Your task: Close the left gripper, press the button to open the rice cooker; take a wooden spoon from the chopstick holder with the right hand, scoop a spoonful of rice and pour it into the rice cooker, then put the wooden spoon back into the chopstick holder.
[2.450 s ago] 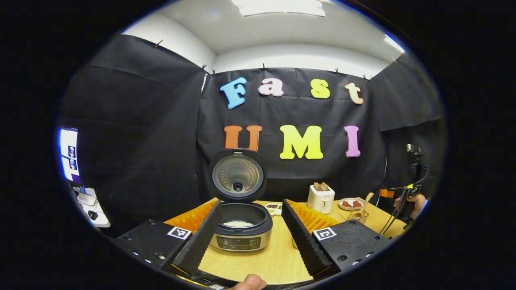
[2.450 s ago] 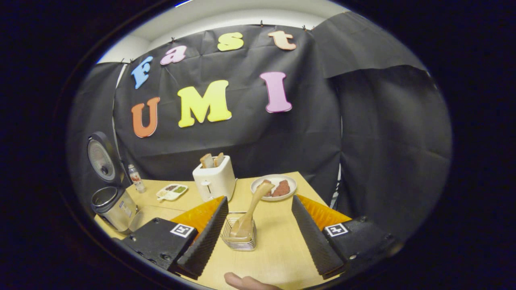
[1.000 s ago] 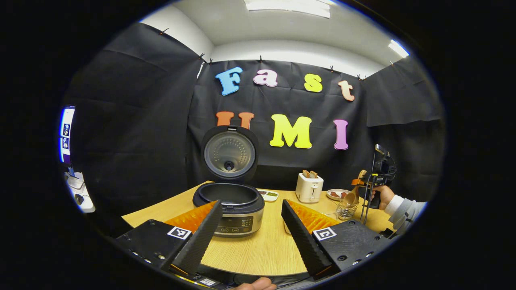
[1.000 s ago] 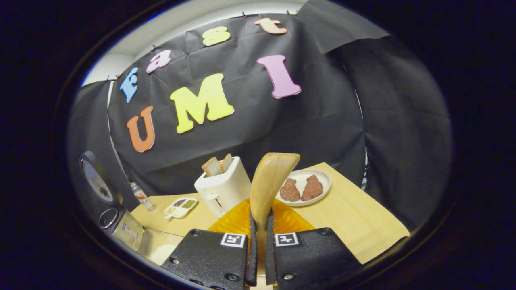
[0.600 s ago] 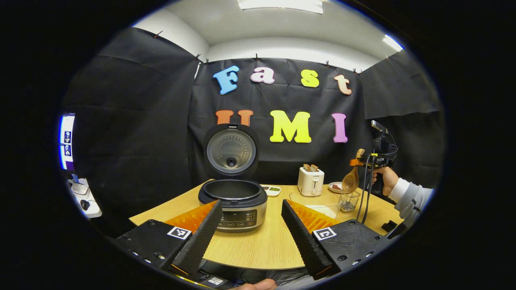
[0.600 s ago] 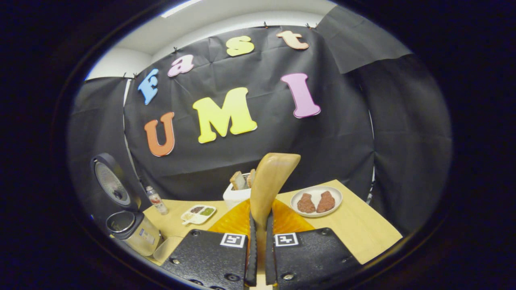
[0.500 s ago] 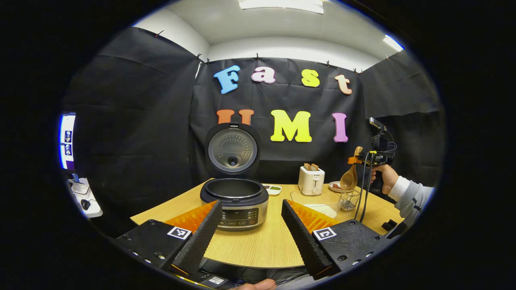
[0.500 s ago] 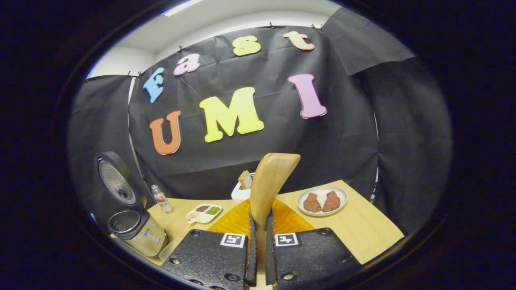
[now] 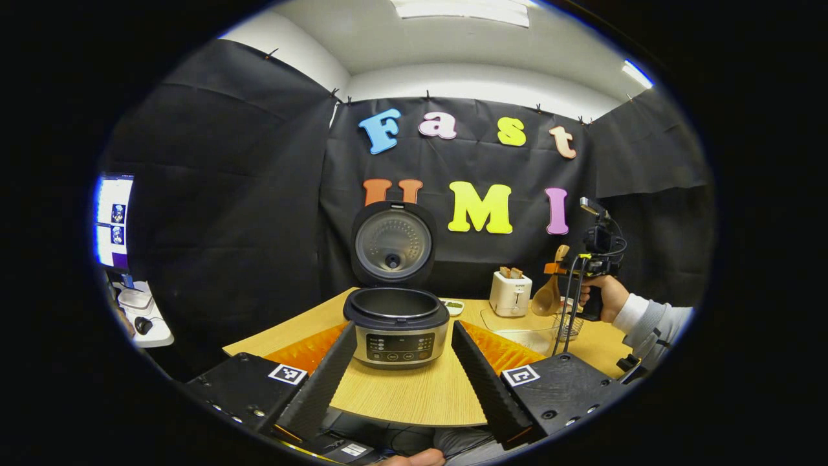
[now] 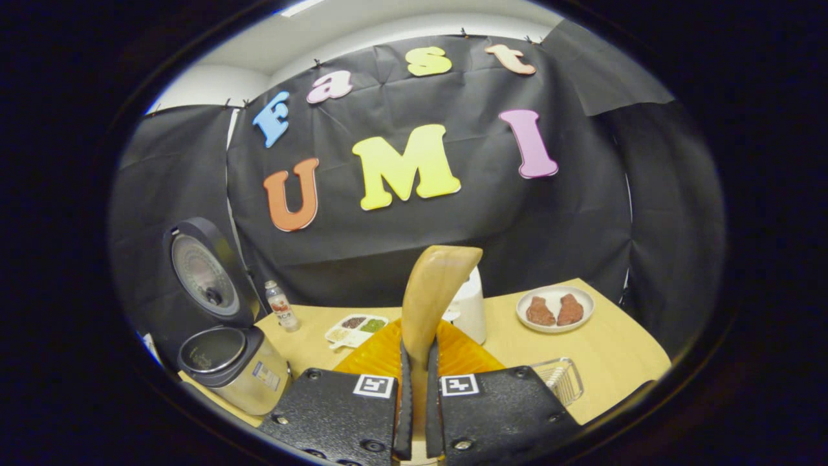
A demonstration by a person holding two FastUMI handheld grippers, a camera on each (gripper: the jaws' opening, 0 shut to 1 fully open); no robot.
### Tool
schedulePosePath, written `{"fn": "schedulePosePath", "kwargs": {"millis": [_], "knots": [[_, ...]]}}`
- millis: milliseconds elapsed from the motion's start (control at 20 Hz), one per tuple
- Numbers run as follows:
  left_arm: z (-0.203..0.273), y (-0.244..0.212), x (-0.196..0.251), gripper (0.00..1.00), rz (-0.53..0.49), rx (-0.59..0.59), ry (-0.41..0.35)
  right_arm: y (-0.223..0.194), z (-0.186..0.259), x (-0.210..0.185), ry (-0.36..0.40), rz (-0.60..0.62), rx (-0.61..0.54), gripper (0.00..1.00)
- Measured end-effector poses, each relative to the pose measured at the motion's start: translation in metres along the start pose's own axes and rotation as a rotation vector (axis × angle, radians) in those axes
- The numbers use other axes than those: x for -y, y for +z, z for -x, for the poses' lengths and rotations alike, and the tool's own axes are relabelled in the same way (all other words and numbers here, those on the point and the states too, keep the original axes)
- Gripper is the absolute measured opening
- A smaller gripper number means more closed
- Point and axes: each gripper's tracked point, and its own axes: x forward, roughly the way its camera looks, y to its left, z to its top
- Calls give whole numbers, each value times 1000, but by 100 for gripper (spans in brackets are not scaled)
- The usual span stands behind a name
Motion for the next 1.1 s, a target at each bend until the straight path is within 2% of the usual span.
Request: {"fn": "schedulePosePath", "kwargs": {"millis": [200,450,500,550,700,750,900,1100], "knots": [[1,-7,-5,94,-7,-15,9,-35,-19,-5,-21,78,-31,13],[-2,-14,-11,94,-12,-29,15,-76,-34,8,-133,204,-76,13],[-2,-16,-11,94,-8,-32,16,-85,-36,2,-118,200,-95,13],[-2,-16,-12,94,-2,-34,17,-94,-36,-10,-85,158,-124,13],[-2,-18,-15,94,20,-37,19,-115,-28,-57,88,-41,-219,13],[-2,-18,-15,94,26,-38,18,-117,-26,-66,116,-79,-237,13],[-2,-21,-16,94,32,-43,15,-116,-23,-69,136,-125,-239,13],[-5,-25,-17,95,28,-52,17,-118,-28,-52,181,-374,-256,13]]}}
